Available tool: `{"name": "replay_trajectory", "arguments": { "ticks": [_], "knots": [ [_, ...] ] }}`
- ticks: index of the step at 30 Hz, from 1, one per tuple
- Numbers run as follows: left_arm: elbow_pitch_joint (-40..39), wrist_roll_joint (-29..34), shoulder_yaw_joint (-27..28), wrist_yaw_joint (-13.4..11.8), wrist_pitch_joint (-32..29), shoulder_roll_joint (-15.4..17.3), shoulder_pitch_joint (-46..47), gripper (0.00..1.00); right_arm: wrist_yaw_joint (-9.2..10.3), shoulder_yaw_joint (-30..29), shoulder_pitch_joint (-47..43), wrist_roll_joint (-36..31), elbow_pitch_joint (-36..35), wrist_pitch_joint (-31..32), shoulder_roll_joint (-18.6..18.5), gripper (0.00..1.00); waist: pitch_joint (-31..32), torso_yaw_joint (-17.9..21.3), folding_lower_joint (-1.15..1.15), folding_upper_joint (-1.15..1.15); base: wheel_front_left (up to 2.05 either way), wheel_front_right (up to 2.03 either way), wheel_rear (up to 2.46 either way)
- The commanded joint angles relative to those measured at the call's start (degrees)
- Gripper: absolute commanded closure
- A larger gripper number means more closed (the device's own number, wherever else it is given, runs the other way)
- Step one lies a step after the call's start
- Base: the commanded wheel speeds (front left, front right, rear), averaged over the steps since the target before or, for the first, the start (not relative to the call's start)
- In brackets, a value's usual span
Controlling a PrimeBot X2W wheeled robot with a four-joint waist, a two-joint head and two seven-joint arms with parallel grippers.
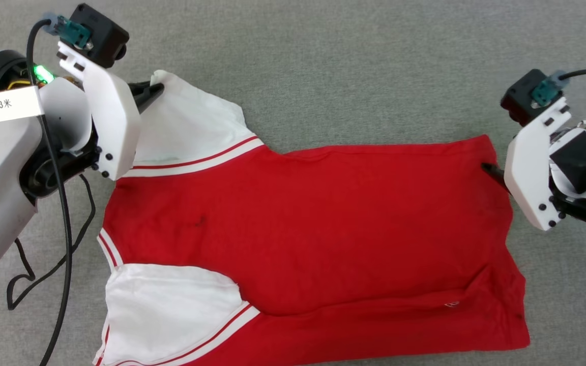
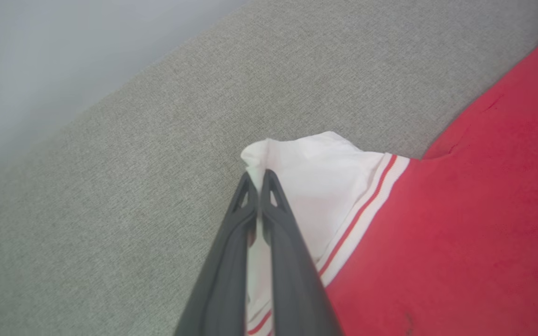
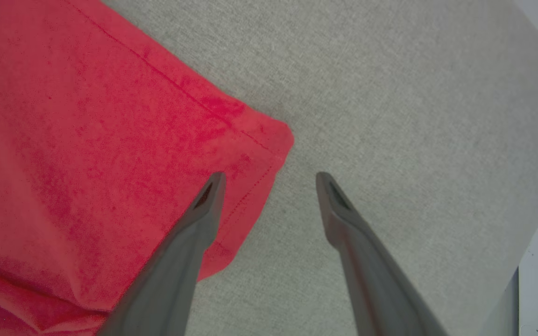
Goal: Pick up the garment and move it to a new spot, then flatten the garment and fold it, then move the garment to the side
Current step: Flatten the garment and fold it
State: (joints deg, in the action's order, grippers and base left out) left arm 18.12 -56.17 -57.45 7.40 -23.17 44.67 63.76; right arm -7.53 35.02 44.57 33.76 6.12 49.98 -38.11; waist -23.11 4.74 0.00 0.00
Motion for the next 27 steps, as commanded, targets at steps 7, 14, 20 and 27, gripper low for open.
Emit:
{"name": "replay_trajectory", "arguments": {
  "ticks": [7,14,20,27],
  "knots": [
    [-1.5,0.9,-1.3,0.0,1.8,-0.9,2.6,1.00,0.08,5.8,5.1,0.4,10.9,-1.0,2.7,0.00,-2.4,-2.0,0.00,0.00,0.00,0.00,0.00],
    [-1.4,0.6,-2.7,0.0,3.3,-0.9,3.9,1.00,0.05,13.8,4.1,1.8,18.5,-3.9,4.6,0.00,-3.3,-2.4,0.00,0.00,0.00,0.00,0.00],
    [-0.4,0.0,-3.8,0.0,5.0,-0.2,3.4,1.00,0.08,15.7,5.4,3.3,20.6,-11.8,4.7,1.00,-1.9,-2.0,0.00,0.00,0.00,0.00,0.00],
    [-0.3,-1.2,-4.6,0.0,8.8,1.0,-0.3,1.00,0.09,12.5,4.6,2.7,22.5,-27.5,5.5,1.00,3.6,-1.2,0.00,0.00,0.00,0.00,0.00]
  ]
}}
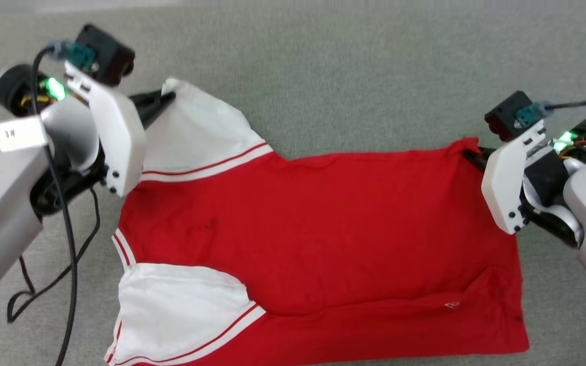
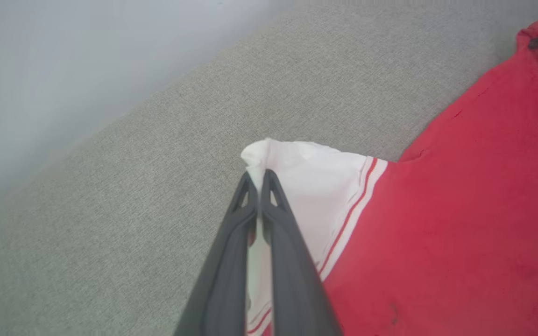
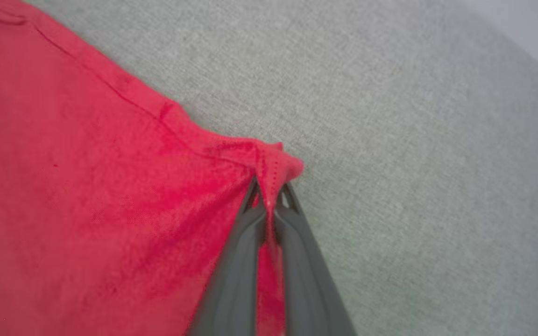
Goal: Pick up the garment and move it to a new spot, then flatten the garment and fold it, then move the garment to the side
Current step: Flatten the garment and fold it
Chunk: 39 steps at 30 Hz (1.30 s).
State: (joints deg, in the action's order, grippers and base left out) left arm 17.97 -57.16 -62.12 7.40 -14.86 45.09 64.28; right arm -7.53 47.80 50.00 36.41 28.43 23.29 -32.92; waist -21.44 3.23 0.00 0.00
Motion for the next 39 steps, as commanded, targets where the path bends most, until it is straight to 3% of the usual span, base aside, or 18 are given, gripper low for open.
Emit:
{"name": "replay_trajectory", "arguments": {
  "ticks": [1,10,22,29,34,39],
  "knots": [
    [-0.4,-0.5,0.1,0.0,1.1,0.8,-1.5,1.00,0.10,-0.8,-1.4,0.0,0.4,-2.5,0.4,1.00,2.9,0.5,0.00,0.00,0.00,0.00,0.00],
    [-7.1,-1.7,-1.0,-3.3,4.7,5.5,-10.3,1.00,0.09,-4.8,-10.2,0.9,-1.1,-11.1,0.0,1.00,10.6,0.8,0.00,0.00,0.00,0.00,0.00],
    [-21.1,-5.5,-3.3,-13.4,10.9,13.3,-27.2,1.00,0.09,-11.6,-25.9,0.1,-9.1,-12.3,-1.8,1.00,15.9,0.1,0.00,0.00,0.00,0.00,0.00],
    [-25.7,-9.3,-4.6,-18.9,16.6,15.9,-37.3,1.00,0.09,-16.2,-34.9,-1.0,-14.4,-10.0,-1.6,1.00,16.8,0.3,0.00,0.00,0.00,0.00,0.00],
    [-26.5,-11.7,-5.5,-20.4,19.8,16.2,-42.7,1.00,0.09,-19.5,-40.8,-1.7,-17.3,-8.0,-1.0,1.00,16.6,-0.1,0.00,0.00,0.00,0.00,0.00],
    [-24.7,-13.2,-6.1,-20.0,20.9,14.6,-44.9,1.00,0.09,-21.4,-44.8,-2.5,-17.5,-5.8,0.1,1.00,15.8,-0.5,0.00,0.00,0.00,0.00,0.00]
  ]
}}
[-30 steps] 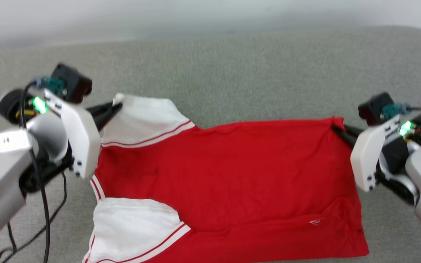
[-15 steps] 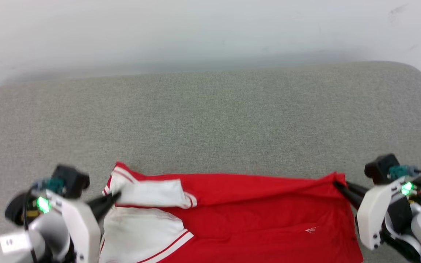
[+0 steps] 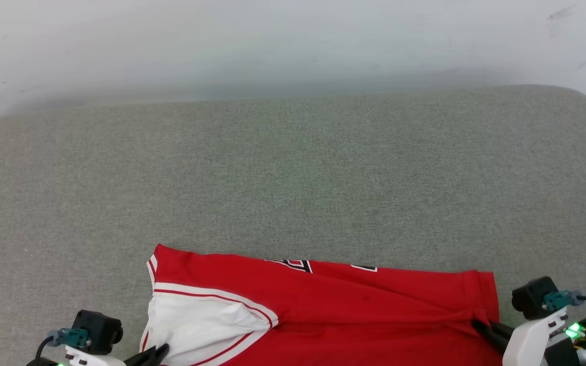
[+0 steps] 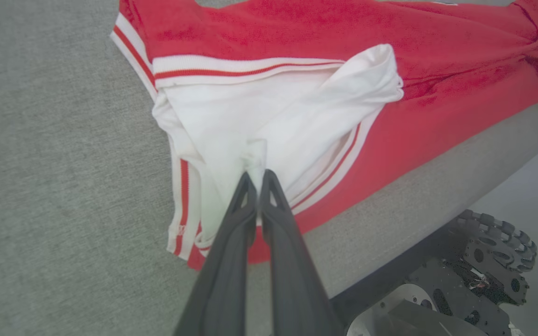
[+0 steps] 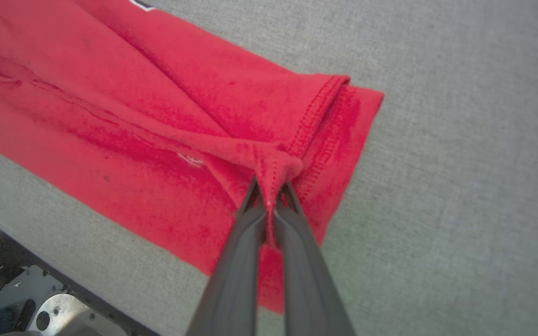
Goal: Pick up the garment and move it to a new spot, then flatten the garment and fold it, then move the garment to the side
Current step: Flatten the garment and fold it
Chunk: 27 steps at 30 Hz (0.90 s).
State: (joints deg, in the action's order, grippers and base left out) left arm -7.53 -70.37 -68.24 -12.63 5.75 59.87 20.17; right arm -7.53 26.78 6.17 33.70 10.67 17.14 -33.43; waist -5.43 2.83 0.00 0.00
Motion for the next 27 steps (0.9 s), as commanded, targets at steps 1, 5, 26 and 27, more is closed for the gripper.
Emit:
{"name": "replay_trajectory", "arguments": {
  "ticks": [1,5,26,27],
  "knots": [
    [1.6,0.0,-0.1,0.0,0.3,-0.4,-0.9,1.00,0.09,-0.7,-1.5,0.3,0.6,0.8,0.9,1.00,-0.4,-0.2,0.00,0.00,0.00,0.00,0.00],
    [4.7,-0.7,-0.6,1.0,-0.5,-2.4,-1.1,1.00,0.09,-0.8,-1.9,-0.5,3.0,1.9,2.3,1.00,-1.3,-0.2,0.00,0.00,0.00,0.00,0.00],
    [4.7,5.1,12.0,-9.5,9.5,-5.6,-4.8,0.00,0.08,-13.7,-3.5,-3.8,-9.4,-1.2,4.1,0.00,1.7,-1.7,0.00,0.00,0.00,0.00,0.00],
    [4.1,6.7,14.3,-10.7,9.5,-6.3,-5.5,0.00,0.08,-14.7,-3.5,-4.2,-10.4,-0.4,4.1,0.00,1.8,-1.8,0.00,0.00,0.00,0.00,0.00]
  ]
}}
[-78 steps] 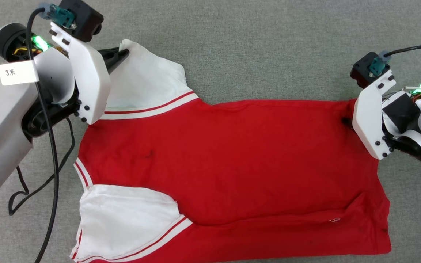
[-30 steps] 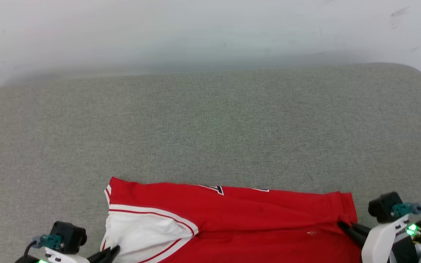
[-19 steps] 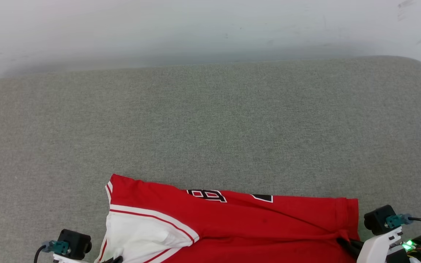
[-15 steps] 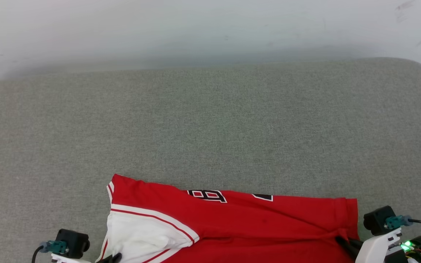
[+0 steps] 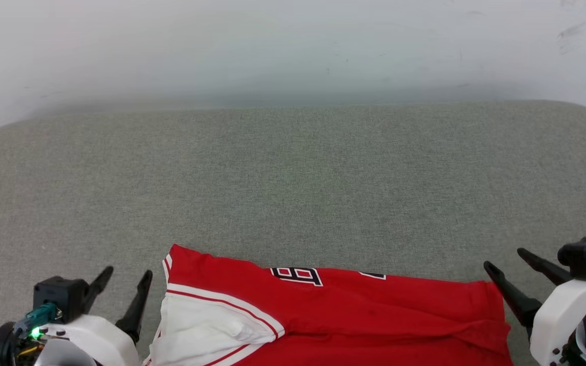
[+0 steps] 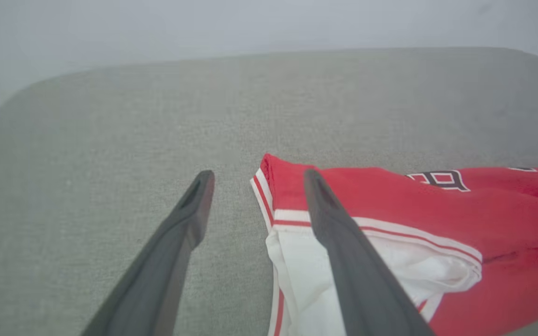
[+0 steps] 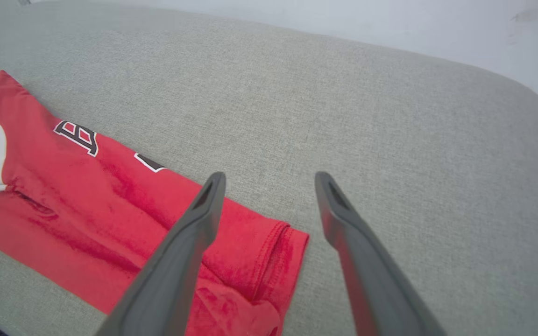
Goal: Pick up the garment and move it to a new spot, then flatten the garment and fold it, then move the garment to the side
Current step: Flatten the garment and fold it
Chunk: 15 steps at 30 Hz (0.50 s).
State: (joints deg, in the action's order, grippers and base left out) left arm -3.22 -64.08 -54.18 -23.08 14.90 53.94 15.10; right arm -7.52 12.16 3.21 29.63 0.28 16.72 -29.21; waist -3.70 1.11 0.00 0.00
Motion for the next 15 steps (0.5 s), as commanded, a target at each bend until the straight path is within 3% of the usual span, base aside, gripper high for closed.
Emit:
{"name": "replay_trajectory", "arguments": {
  "ticks": [1,9,15],
  "knots": [
    [-0.6,2.1,2.7,-1.4,0.3,-1.1,-1.4,0.00,0.07,-1.0,-0.5,-0.6,-0.9,1.0,-0.3,0.00,0.1,-0.2,0.00,0.00,0.00,0.00,0.00],
    [-3.7,19.6,21.5,-7.4,0.3,-9.1,-9.8,0.00,0.07,-3.6,-1.4,-2.3,-0.5,11.6,-3.5,0.00,-0.4,-1.6,0.00,0.00,0.00,0.00,0.00],
    [-5.3,31.2,32.9,-7.7,0.3,-18.1,-15.5,0.00,0.06,-2.7,-3.0,-0.8,1.3,17.0,-3.8,0.00,-1.3,-3.1,0.00,0.00,0.00,0.00,0.00]
  ]
}}
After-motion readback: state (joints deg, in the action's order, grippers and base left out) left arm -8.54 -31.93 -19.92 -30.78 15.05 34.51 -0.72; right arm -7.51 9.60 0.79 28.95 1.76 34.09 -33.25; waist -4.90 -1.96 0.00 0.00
